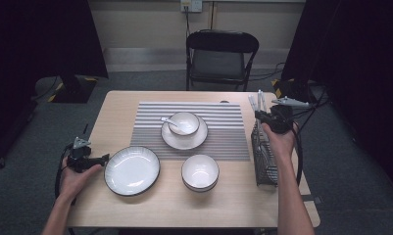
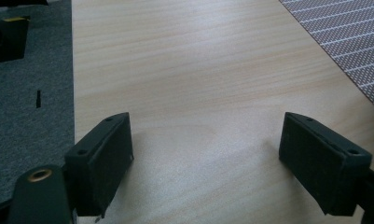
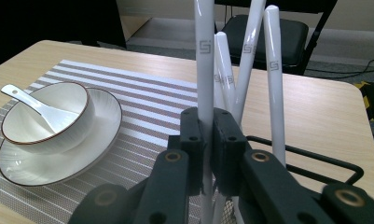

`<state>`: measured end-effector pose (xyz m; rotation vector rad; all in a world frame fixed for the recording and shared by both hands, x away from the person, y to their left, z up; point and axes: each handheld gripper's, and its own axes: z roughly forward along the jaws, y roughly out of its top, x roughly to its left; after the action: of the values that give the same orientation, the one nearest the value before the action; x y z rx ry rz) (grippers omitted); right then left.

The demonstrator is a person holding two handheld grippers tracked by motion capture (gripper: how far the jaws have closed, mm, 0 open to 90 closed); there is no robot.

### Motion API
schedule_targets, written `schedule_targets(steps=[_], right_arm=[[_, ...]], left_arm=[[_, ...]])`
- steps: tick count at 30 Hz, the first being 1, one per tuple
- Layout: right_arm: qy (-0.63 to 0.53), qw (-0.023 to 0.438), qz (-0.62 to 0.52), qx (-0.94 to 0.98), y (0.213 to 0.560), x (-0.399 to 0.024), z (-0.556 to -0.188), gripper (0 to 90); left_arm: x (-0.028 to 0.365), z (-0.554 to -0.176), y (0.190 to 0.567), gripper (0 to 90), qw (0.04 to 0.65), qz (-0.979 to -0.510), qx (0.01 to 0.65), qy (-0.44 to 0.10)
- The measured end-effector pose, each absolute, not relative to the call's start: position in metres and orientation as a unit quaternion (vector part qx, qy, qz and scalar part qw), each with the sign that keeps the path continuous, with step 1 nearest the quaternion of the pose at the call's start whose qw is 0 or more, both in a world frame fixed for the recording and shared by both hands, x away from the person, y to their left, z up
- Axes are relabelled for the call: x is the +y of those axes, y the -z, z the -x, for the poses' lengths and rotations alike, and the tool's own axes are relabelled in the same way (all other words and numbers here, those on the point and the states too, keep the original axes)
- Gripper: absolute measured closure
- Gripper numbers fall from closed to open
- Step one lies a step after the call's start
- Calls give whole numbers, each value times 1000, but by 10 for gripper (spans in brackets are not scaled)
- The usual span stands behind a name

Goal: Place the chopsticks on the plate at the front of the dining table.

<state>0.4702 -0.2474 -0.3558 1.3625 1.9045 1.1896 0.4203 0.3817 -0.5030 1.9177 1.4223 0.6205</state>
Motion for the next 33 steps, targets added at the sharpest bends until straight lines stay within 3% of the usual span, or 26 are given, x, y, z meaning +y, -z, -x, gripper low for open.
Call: schedule_targets(steps=[20, 33], right_arm=[[-401, 248, -523, 710, 365, -237, -470, 827], [-418, 272, -513, 698, 356, -242, -465, 852]], left_arm=[[382, -420, 503, 170, 331, -733, 544, -238], [382, -420, 503, 170, 331, -734, 544, -237]])
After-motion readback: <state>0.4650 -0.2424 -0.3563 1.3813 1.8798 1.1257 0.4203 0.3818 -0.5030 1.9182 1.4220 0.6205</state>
